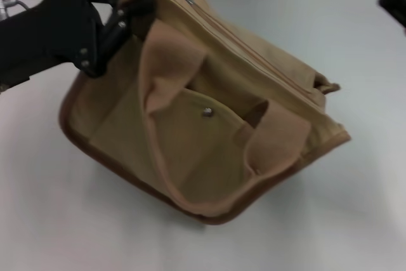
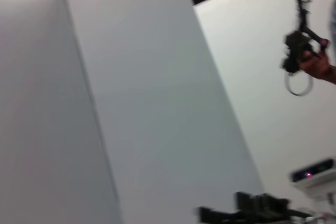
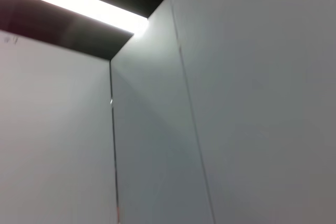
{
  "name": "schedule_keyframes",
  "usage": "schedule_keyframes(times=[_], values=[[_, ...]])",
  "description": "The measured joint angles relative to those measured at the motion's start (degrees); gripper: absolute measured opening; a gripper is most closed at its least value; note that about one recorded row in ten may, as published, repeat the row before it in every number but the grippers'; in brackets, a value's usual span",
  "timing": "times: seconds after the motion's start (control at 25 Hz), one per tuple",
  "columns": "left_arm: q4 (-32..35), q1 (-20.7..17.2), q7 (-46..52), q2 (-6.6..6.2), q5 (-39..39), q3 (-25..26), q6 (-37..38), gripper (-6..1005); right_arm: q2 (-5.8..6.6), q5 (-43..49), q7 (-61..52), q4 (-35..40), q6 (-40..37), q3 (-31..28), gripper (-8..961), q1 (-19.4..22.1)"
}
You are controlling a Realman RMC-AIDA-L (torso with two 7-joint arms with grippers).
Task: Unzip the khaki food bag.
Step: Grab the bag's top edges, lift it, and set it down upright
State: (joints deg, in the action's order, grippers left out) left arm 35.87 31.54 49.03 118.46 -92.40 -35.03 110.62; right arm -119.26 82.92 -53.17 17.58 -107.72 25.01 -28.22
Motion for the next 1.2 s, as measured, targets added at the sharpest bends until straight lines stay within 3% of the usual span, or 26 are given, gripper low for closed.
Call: schedule_keyframes(times=[0.24,0.64,0.96,1.2], values=[[1.11,0.19,-0.20,0.16,0.03,-4.04,-0.31,49,-0.25,0.03,0.00,-2.84,5.17,4.65,836,-5.43],[1.14,0.18,-0.69,0.19,0.00,-4.64,-0.42,49,-0.52,-0.34,-0.05,-4.97,12.44,15.18,836,-12.95],[1.14,0.19,-0.78,0.10,-0.37,-5.40,-0.85,48,-0.53,-0.29,-0.61,-4.64,12.48,16.17,835,-14.31],[1.38,-0.03,-0.85,-0.06,-0.25,-5.41,-1.19,47,-0.23,-0.18,-2.50,0.07,12.91,24.41,835,-11.70]])
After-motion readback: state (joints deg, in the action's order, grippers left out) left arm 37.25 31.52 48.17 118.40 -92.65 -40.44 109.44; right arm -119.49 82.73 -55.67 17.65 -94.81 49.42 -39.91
